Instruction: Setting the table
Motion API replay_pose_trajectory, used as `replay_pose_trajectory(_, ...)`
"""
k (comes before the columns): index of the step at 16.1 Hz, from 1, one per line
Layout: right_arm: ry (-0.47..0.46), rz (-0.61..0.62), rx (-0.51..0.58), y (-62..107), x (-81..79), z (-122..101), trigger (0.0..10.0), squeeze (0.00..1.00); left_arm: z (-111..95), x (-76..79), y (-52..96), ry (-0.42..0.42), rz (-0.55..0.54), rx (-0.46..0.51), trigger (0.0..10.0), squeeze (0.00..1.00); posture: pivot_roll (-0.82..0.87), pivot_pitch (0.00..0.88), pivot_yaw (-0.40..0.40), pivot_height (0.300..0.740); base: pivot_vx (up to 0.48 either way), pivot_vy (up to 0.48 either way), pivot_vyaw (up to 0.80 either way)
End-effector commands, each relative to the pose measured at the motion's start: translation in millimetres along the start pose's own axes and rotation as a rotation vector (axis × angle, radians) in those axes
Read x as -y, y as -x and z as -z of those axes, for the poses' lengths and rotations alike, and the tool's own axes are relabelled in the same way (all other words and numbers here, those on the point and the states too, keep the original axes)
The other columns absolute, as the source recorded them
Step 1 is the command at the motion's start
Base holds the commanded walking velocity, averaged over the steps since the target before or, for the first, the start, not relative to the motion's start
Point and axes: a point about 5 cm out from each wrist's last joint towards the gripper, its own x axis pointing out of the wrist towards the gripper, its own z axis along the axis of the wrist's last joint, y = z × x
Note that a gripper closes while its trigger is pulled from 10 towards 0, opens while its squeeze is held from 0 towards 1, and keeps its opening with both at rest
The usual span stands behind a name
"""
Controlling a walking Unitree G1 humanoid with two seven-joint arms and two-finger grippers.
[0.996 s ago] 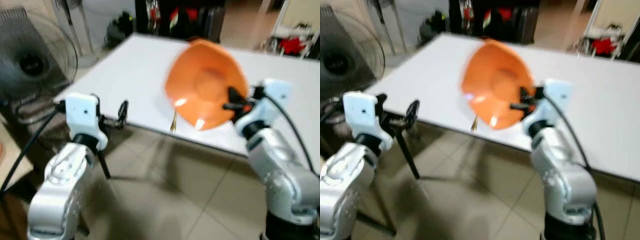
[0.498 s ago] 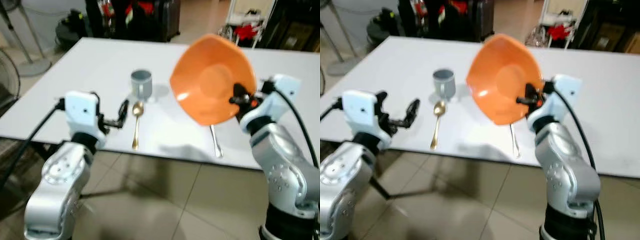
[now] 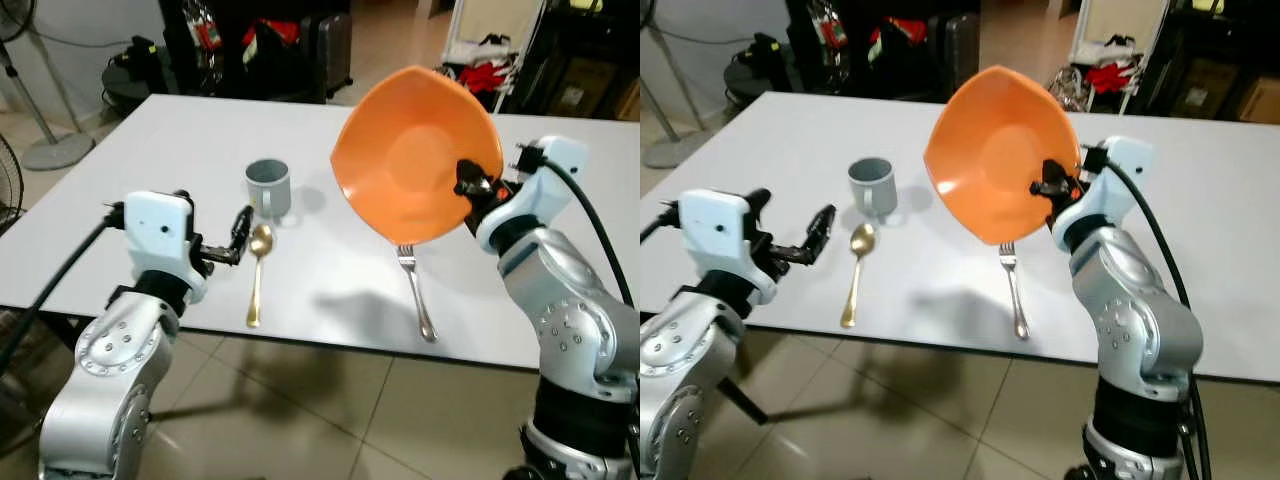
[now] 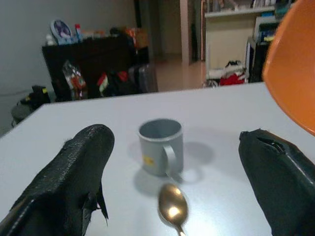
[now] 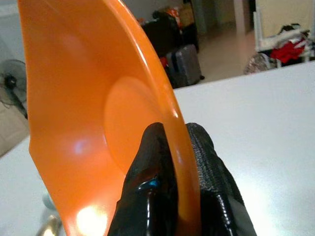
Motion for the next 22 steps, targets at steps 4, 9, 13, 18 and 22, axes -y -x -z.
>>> replay_pose_trajectory(4, -0.035, -0.036, -0.043, -18.4, -13.7, 3.0, 10.0, 0.0, 1.2, -2.2, 3.5, -0.012, 0.01, -0.008, 10.0, 0.0, -0.04, 0.005, 0.003, 0.74, 0.299, 0.0, 0.0)
replay_pose_trajectory(9, -0.052, -0.03, -0.052, -33.5, -13.0, 2.4, 10.0, 0.0, -1.0, -3.2, 1.7, -0.016, 0.021, -0.001, 10.0, 0.0, -0.03, 0.001, 0.004, 0.74, 0.299, 0.0, 0.0)
replay_pose_trajectory(13, 0.006, 0.012, -0.13, -43.5, -6.1, 8.6, 10.0, 0.0, -2.6, -1.1, -2.0, -0.019, 0.05, 0.003, 10.0, 0.0, -0.04, 0.003, 0.016, 0.74, 0.296, 0.0, 0.0)
replay_pose_trajectory(18, -0.086, 0.046, -0.306, -65.6, 3.0, 18.0, 10.0, 0.0, -5.5, -1.0, -6.4, -0.04, 0.098, 0.001, 10.0, 0.0, -0.03, 0.002, 0.021, 0.74, 0.106, 0.0, 0.0)
replay_pose_trajectory(22, -0.18, 0.074, -0.456, -92.0, 9.8, 21.7, 10.0, 0.0, -11.8, 5.4, -5.8, -0.051, 0.282, 0.001, 10.0, 0.0, -0.03, 0.008, 0.021, 0.74, 0.0, 0.0, 0.0)
